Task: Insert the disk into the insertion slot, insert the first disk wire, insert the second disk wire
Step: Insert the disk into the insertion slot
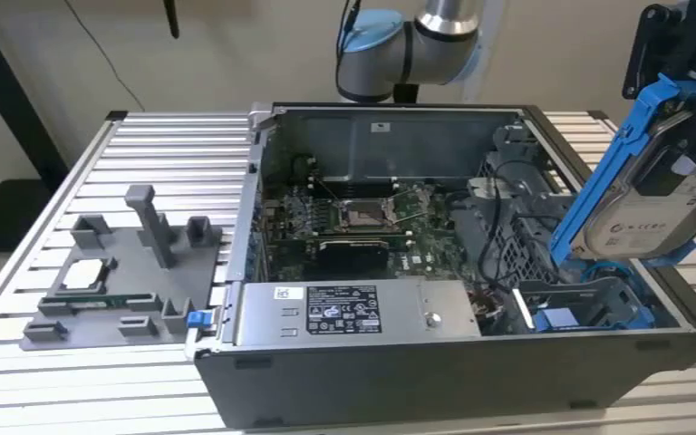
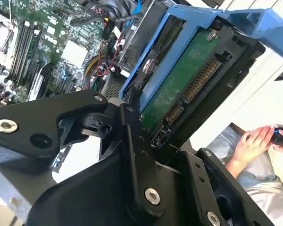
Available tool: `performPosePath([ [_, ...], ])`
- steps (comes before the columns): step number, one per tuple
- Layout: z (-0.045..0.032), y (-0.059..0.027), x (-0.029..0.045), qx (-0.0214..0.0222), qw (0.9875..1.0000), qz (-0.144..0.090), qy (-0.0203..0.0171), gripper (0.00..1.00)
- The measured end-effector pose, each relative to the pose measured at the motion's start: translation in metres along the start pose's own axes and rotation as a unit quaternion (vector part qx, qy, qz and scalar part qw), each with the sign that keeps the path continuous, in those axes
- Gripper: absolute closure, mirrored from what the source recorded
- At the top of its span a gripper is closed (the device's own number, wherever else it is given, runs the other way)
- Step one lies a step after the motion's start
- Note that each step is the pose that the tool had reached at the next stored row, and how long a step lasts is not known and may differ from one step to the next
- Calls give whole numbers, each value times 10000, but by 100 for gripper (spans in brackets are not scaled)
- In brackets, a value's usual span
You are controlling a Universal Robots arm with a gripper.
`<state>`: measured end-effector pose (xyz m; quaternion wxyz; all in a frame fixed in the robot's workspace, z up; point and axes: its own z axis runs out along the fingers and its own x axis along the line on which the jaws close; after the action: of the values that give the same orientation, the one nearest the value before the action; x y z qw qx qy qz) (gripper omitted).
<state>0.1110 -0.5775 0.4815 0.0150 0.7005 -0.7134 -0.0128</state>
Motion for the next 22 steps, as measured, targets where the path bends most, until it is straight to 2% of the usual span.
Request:
performPosePath([
  [3,21,-1,0,0,10000,-1,-25,100],
  [7,70,-2,0,-2,9999,-4,-122,100],
  [10,119,-5,1,-1,9999,-6,-155,100],
  [22,333,-14,25,99,9998,-8,-167,100],
])
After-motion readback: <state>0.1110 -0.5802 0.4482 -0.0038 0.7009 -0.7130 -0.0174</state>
